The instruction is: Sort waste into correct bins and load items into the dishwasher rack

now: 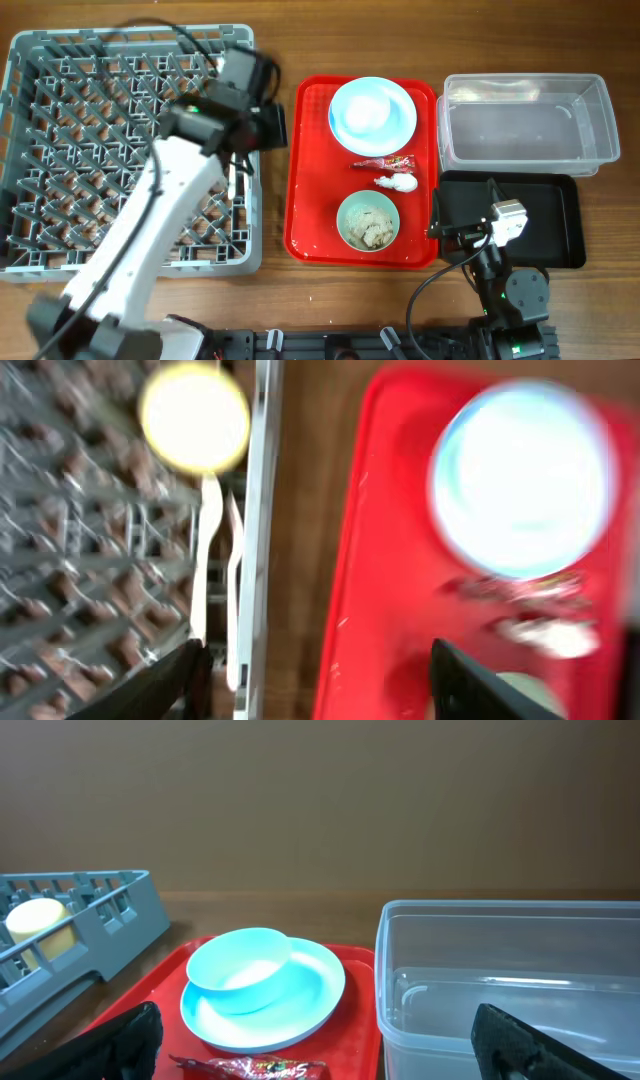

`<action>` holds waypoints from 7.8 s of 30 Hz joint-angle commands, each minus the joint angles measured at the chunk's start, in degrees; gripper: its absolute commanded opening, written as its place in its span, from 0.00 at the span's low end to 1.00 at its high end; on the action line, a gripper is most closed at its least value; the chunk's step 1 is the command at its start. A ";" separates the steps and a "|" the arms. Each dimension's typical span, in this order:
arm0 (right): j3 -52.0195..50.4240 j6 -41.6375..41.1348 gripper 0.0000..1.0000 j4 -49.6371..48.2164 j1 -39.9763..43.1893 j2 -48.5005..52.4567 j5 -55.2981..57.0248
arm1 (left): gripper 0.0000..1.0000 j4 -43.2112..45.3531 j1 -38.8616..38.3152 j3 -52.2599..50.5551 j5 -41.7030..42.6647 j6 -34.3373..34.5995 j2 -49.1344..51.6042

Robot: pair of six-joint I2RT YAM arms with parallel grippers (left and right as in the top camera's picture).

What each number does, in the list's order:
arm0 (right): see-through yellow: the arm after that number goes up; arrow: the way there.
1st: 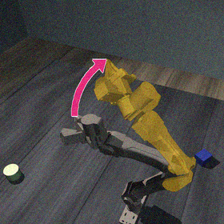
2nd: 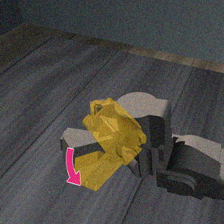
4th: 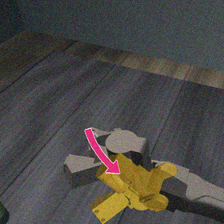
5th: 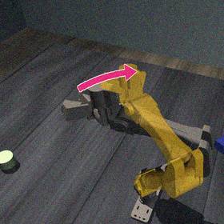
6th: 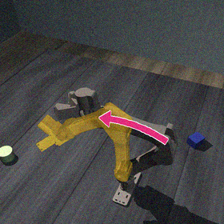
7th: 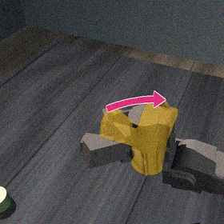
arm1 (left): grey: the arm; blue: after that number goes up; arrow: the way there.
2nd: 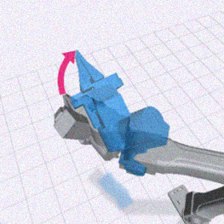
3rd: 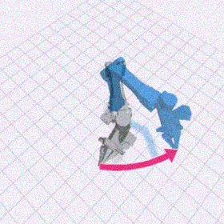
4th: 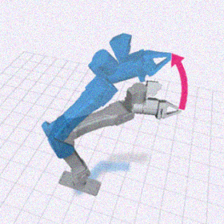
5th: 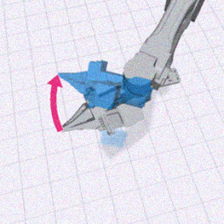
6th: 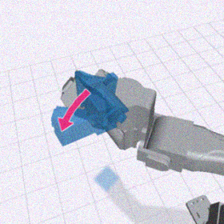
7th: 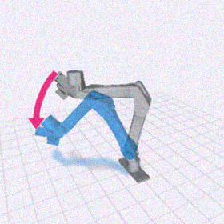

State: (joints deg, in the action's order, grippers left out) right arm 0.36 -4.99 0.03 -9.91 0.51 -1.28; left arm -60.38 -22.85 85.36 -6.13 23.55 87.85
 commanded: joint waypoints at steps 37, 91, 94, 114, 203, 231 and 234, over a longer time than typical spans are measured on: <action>101.50 -3.96 0.43 73.81 0.17 97.20 3.17 | 1.00 -3.37 13.11 8.63 -0.37 0.90 -7.43; 83.56 -4.11 0.19 60.98 5.49 107.82 -3.61 | 1.00 -3.37 13.11 8.63 -0.37 0.90 -7.43; 83.58 -4.02 0.18 60.63 5.49 107.80 -5.31 | 1.00 -3.37 13.11 8.63 -0.37 0.90 -7.43; 84.17 4.02 0.18 59.14 5.40 107.67 -16.87 | 1.00 -3.37 13.11 8.63 -0.37 0.90 -7.43; 58.95 -28.02 0.04 68.61 -16.06 55.36 0.87 | 1.00 -3.37 13.11 8.63 -0.37 0.90 -7.43; 58.77 32.33 0.04 80.63 62.75 91.86 -71.67 | 1.00 -3.37 13.11 8.63 -0.37 0.90 -7.43; 58.77 32.87 0.06 79.56 66.12 91.89 -69.07 | 1.00 -3.37 13.11 8.63 -0.37 0.90 -7.43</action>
State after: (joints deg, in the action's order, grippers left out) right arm 58.54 26.48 80.31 54.57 91.94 -69.65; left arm -63.90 -10.04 93.49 -6.15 24.32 80.66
